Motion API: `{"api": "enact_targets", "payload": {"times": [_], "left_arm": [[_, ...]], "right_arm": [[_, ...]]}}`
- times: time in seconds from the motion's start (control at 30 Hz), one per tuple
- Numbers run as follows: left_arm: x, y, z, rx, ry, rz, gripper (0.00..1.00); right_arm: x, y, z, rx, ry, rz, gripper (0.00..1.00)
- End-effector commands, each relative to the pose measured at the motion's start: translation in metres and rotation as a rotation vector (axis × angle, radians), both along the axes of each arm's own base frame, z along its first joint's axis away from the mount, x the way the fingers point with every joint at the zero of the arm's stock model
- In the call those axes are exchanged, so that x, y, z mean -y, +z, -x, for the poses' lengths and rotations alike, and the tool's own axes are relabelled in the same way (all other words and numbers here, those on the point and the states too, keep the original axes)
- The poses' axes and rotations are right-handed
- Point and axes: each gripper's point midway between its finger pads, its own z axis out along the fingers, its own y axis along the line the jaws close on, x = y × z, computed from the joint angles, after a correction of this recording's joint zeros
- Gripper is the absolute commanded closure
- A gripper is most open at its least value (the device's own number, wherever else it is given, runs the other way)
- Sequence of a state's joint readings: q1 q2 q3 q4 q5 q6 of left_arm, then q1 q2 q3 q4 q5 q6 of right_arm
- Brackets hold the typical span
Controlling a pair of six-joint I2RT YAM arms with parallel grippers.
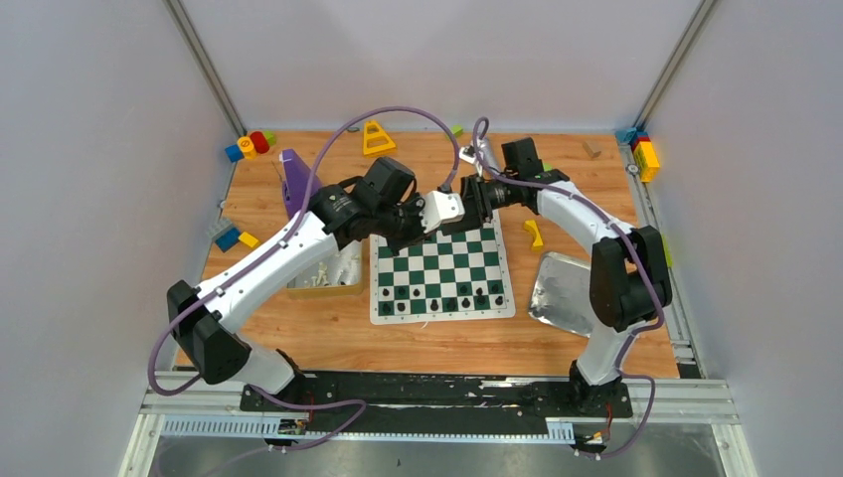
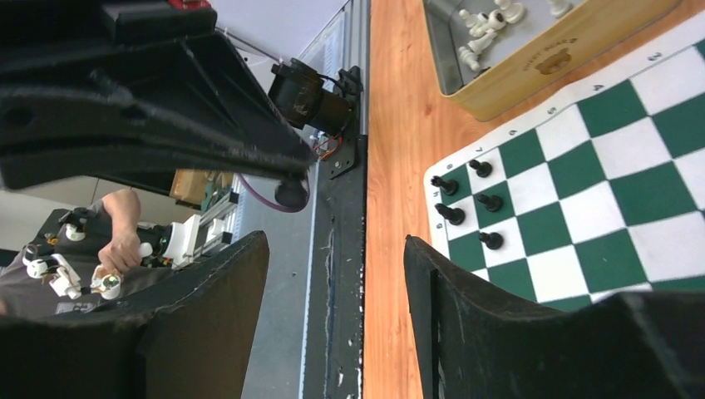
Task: Set up the chess pieces on the board
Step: Adjust the chess piece.
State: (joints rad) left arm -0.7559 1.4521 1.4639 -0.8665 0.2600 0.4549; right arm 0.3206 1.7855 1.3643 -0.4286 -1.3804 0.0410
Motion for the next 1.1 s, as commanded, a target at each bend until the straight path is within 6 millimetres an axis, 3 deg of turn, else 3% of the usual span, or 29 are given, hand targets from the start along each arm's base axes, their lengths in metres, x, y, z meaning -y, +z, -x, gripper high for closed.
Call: {"api": "enact_targets", "payload": {"times": [0.0,0.47,1.07], "left_arm": [[0.016,0.013,-0.011,0.054,0.017,0.021,0.99],[0.021,0.007,-0.012,0.053,0.024,0.001,1.00],[0.023,0.000,-0.011,0.045,0.025,-0.016,1.00]], "right_arm": [[-0.014,0.016,0.002,0.050,0.059,-0.046,0.38],[-0.033,0.003,0.008,0.012,0.093,-0.021,0.47],[-0.043,0.003,0.012,0.011,0.111,-0.014,0.61]]}}
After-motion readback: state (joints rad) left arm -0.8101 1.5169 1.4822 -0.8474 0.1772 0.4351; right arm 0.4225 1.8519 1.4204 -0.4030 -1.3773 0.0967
